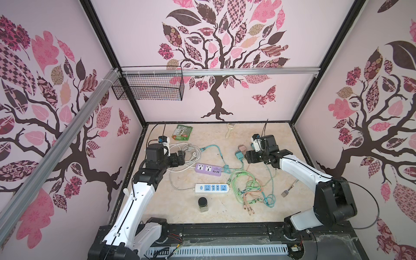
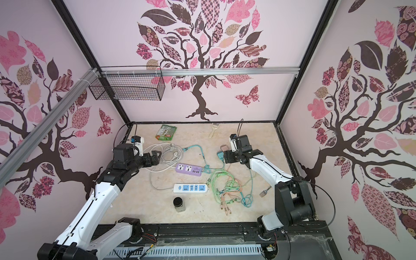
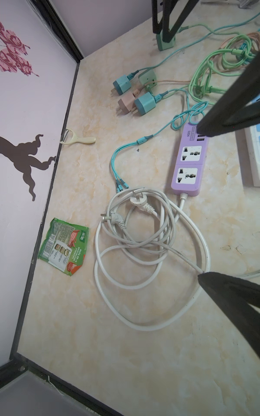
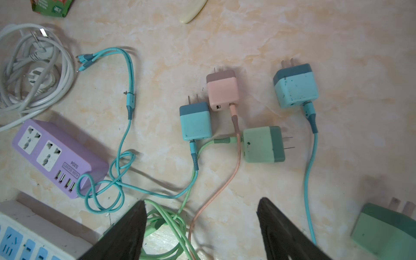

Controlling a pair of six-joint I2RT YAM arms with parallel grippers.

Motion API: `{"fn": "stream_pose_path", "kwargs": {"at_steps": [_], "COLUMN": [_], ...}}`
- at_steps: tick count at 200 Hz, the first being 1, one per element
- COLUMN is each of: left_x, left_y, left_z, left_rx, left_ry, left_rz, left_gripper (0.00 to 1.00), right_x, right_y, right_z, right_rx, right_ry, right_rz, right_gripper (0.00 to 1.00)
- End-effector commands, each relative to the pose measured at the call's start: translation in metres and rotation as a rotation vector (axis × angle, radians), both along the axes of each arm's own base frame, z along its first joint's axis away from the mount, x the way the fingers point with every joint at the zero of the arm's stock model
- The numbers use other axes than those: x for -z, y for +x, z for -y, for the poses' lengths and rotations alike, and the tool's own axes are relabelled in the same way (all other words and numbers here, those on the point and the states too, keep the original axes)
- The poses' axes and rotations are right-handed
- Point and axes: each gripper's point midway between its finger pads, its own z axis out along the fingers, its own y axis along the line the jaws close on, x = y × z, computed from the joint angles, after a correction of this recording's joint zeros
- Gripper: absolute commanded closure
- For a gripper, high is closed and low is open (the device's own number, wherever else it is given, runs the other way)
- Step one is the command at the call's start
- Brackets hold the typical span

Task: Insert the plug
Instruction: 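Reach the right gripper to the teal charger while the left arm rises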

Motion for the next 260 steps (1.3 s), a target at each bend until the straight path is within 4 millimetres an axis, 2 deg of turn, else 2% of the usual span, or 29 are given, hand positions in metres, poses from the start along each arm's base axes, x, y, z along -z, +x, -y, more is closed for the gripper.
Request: {"fn": "stream_pose_path", "kwargs": {"at_steps": [1, 82, 179, 260], "left_x": [-0.017, -0.008, -0.001, 0.0], "left_y": [0.007, 0.006, 0.009, 0.008], "left_z": [0.007, 0.0, 0.002, 0.004], "left_rx": [0.044, 0.011, 0.02, 0.029], "left_ry": [-0.001, 0.03, 0.023, 0.014], "left_rz": [0.036, 0.019, 0.015, 0.013], "left_gripper": [0.02, 0.03, 0.03, 0.03], "right_x": [0.009, 0.044, 0.086, 0.089], "right_y": [0.005, 0.023, 0.04, 0.054], "right_z": [-0.006, -0.036, -0.039, -0.045], "right_rx": [-0.028, -0.106, -0.089, -0.076], "right_ry": [-0.038, -0.184, -0.237, -0.215], "right_rz": [-0.031, -0.056, -0.107, -0.051], "right_gripper": [0.21, 0.27, 0.33, 0.39]}}
